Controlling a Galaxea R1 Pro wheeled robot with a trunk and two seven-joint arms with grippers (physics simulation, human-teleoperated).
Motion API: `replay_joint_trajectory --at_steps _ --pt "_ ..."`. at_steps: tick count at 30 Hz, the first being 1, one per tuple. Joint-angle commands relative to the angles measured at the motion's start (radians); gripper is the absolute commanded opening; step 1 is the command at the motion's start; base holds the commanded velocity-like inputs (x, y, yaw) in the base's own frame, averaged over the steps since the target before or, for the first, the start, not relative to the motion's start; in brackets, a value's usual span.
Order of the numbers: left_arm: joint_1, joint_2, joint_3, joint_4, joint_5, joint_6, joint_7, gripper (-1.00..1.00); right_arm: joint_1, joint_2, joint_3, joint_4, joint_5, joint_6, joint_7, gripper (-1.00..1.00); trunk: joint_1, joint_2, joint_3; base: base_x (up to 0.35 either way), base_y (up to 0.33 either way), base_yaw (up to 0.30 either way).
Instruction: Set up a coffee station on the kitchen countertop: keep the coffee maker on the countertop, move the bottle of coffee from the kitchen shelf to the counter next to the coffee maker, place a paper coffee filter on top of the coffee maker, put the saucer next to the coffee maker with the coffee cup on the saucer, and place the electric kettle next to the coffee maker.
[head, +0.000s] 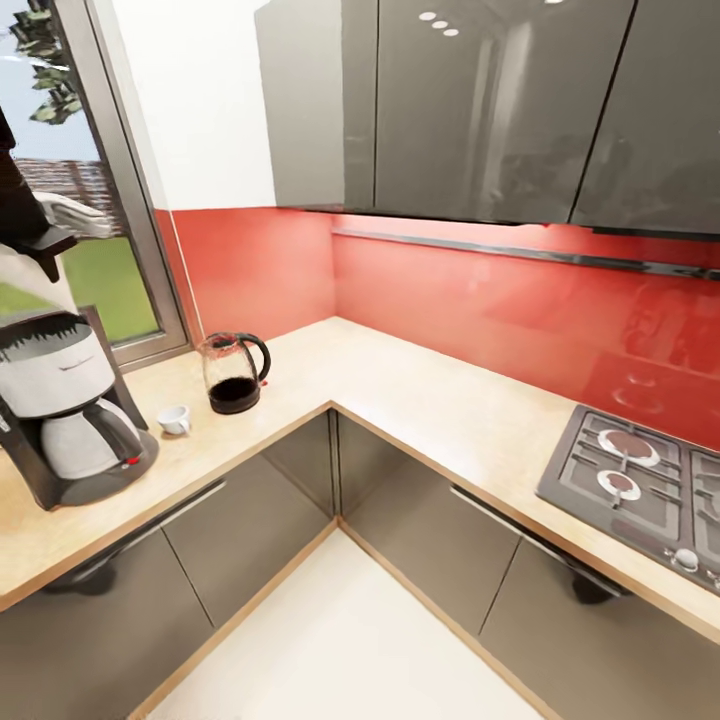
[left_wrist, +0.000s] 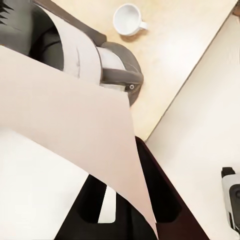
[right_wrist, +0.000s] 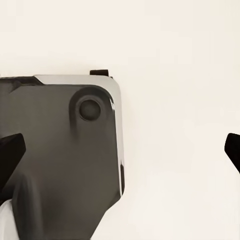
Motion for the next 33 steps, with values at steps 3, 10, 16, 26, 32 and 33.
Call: replay_joint_trajectory --at_steps 3,10,16,26,32,33 --pt "0.001 -0.011 0.002 -0.004 -0.038 0.009 -0.008 -1.0 -0.001 0.0 0.001 0.001 -0.007 -0.004 0.0 1.0 0.001 -0.002 -0.005 0.0 0.0 0.191" --pt "0.002 -0.062 0.003 -0.004 -0.143 0.012 -0.008 -1.0 -0.001 0.0 0.002 0.002 -0.007 -0.004 0.0 1.0 0.001 -0.002 -0.013 0.0 0.0 0.191" --pt "0.001 -0.099 0.003 -0.004 -0.15 0.012 -0.008 -1.0 -0.001 0.0 0.002 0.002 -0.007 -0.004 0.0 1.0 0.001 -0.002 -0.019 0.0 0.0 0.191" --pt "0.004 -0.107 0.002 -0.004 -0.15 0.012 -0.008 -1.0 -0.001 0.0 0.003 0.002 -0.004 -0.005 -0.001 1.0 0.001 -0.002 -0.023 0.0 0.0 0.082" --pt "0.006 -0.111 0.002 -0.004 -0.15 0.012 -0.008 -1.0 -0.001 0.0 0.005 0.002 -0.004 -0.004 -0.002 1.0 0.001 -0.002 -0.023 0.017 0.0 0.001" --pt "0.006 -0.111 0.002 -0.004 -0.15 0.012 -0.008 -1.0 -0.001 0.0 0.004 0.002 -0.004 -0.005 -0.001 1.0 0.001 -0.002 -0.023 0.119 0.0 0.0"
